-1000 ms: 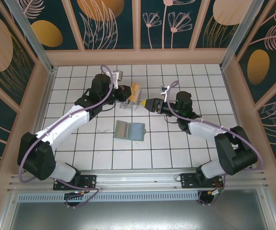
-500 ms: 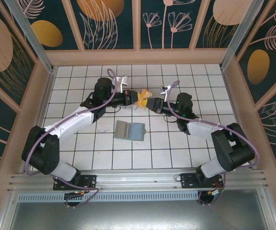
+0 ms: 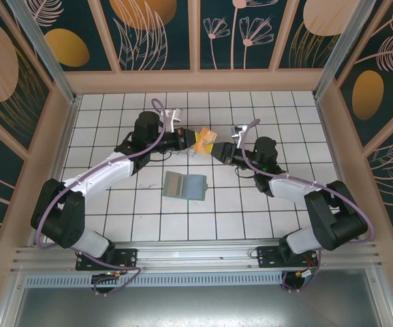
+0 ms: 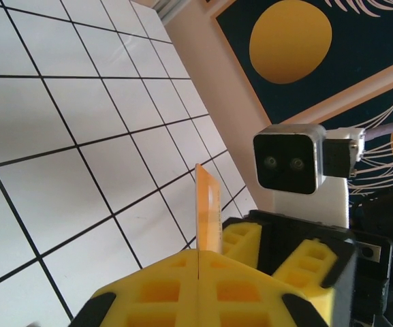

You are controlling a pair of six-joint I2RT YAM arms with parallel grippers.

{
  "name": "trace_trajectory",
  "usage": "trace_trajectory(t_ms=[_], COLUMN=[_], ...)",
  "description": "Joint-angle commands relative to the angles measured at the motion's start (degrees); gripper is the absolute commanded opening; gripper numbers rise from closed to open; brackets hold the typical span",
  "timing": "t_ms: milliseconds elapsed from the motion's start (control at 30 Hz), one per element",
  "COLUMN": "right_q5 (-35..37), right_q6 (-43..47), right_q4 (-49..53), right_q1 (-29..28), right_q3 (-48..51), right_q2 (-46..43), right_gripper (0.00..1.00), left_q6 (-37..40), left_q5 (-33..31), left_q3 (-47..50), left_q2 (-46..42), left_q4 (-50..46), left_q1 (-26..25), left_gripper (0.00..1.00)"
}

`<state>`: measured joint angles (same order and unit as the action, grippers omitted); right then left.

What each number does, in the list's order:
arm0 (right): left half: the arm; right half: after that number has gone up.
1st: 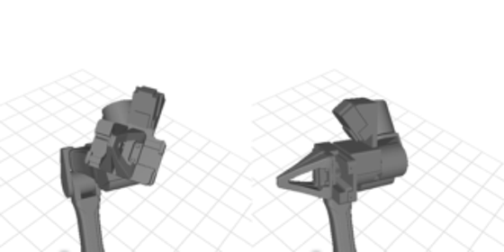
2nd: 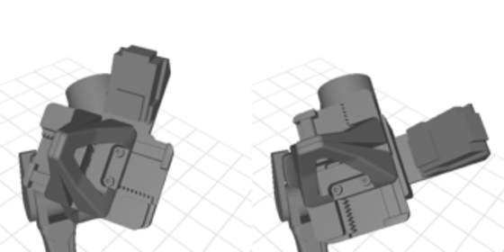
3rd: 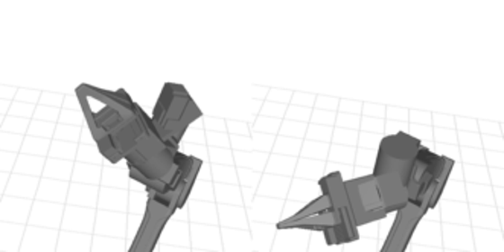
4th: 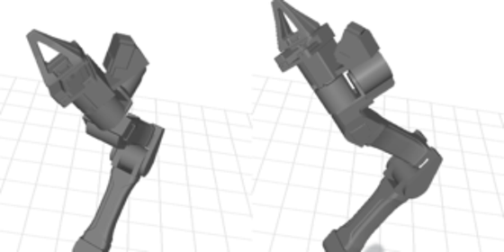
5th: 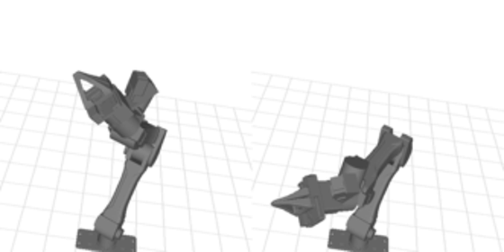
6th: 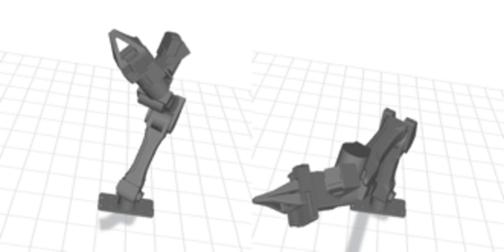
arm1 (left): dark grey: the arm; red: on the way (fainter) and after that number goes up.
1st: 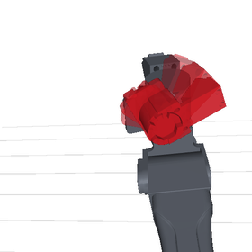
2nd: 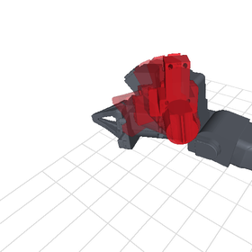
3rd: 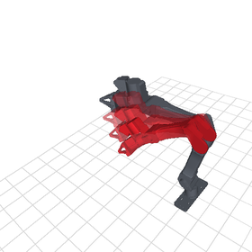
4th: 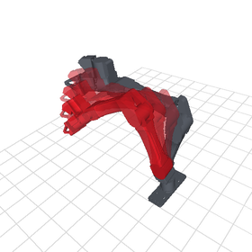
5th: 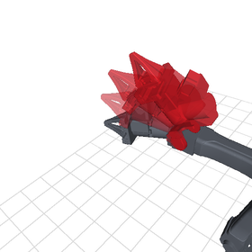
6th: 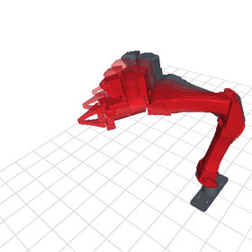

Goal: Put the credit cards into the card holder
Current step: Insert the credit card into the card slot.

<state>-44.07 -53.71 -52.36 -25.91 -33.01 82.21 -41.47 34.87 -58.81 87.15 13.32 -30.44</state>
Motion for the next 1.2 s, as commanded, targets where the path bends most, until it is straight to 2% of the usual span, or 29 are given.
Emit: trace_trajectory(t_ms=[0, 33, 100, 133, 200, 233, 367, 500, 633, 733, 867, 1033, 1167], right_q5=[-0.70, -0.56, -0.27, -0.42, -0.17, 0.14, -0.71, -4.49, -6.31, -8.48, -9.56, -8.16, -7.99], right_q6=[-1.15, -1.21, -1.14, -1.07, -0.92, -0.55, -0.19, -0.02, -2.24, -3.98, -3.09, -0.12, 1.09], right_q4=[-5.89, -5.91, -5.33, -4.94, -2.29, -0.20, 6.22, 11.69, 11.32, 8.91, 8.77, 11.37, 12.24], right_q1=[-0.82, -0.85, -1.05, -1.12, -1.33, -1.58, -3.80, -7.50, -7.85, -8.25, -9.11, -9.33, -9.43], right_q3=[0.31, 0.50, 0.91, 1.06, 1.42, 1.73, 3.39, 2.01, 2.44, 2.26, 0.84, -1.05, -2.89], right_q2=[-1.20, -1.26, -1.36, -1.27, -1.33, -1.36, -0.83, 3.64, 9.27, 13.95, 18.90, 22.41, 24.38], right_gripper=[0.09, 0.04, 0.03, 0.00, 0.00, 0.00, 0.00, 0.00, 0.00, 0.00, 0.00, 0.00, 0.00], left_q6=[-0.10, -0.14, -0.10, 0.12, 0.73, 1.31, 4.42, 6.77, 6.26, 6.12, 5.08, 4.82, 4.74], left_q5=[-0.74, -0.85, -1.48, -2.96, -7.53, -9.58, -16.01, -23.04, -26.79, -26.14, -24.93, -24.27, -22.83], left_q3=[0.57, 0.66, 0.96, 1.43, 2.15, 2.48, 6.52, 9.96, 14.09, 16.35, 19.04, 20.78, 21.28], left_q2=[0.47, 0.47, 0.24, -0.02, -0.64, -1.05, -3.56, -5.30, -5.67, -4.53, -2.20, 0.84, 3.04], left_q4=[0.58, 0.49, 0.45, 0.13, -2.27, -3.96, -11.07, -18.08, -20.26, -19.38, -16.09, -13.76, -11.98], left_q1=[-0.09, -0.11, -0.13, -0.06, 0.61, 1.18, 3.33, 4.16, 4.14, 4.11, 4.12, 4.11, 4.15], left_gripper=[0.00, 0.00, 0.00, 0.05, 0.36, 0.43, 0.46, 0.49, 0.47, 0.34, 0.29, 0.14, 0.08])
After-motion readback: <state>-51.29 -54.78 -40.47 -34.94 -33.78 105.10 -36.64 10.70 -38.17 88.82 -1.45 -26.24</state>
